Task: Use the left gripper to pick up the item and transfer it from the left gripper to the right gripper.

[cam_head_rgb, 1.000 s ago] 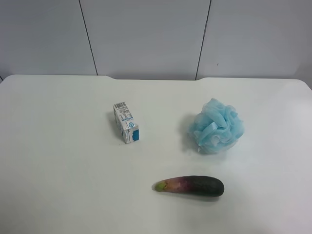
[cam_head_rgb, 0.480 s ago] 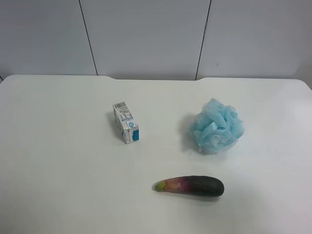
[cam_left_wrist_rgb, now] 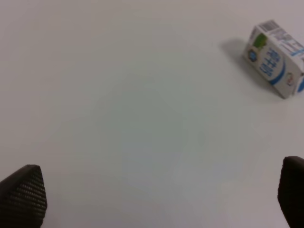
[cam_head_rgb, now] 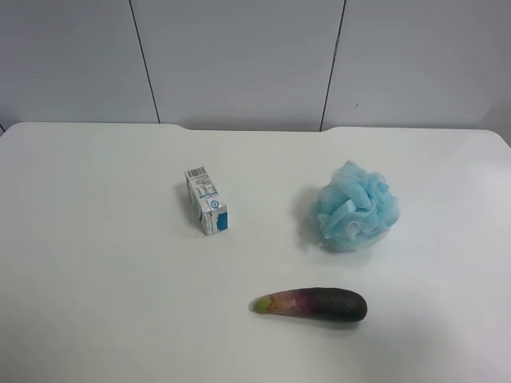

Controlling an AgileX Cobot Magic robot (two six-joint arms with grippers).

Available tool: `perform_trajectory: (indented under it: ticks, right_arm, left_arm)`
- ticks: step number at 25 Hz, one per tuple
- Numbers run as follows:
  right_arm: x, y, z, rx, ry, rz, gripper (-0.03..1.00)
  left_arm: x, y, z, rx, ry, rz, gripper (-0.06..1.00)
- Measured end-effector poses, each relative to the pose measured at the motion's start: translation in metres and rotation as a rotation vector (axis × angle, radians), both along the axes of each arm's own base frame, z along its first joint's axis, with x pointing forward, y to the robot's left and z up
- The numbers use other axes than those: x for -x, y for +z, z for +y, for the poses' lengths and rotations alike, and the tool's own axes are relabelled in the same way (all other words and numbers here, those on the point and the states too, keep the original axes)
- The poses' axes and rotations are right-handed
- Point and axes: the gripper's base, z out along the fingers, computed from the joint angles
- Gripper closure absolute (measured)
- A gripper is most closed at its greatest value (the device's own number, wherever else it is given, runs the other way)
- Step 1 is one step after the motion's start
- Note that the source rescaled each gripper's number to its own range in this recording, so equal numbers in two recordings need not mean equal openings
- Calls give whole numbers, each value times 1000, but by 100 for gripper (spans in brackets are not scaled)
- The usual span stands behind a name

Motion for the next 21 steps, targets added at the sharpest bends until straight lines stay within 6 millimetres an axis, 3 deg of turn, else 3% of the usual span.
perform_trajectory:
  ticks: [21]
  right_arm:
    - [0,0,0,0,0,0,-3]
  left_arm:
    - [0,0,0,0,23,0,-6]
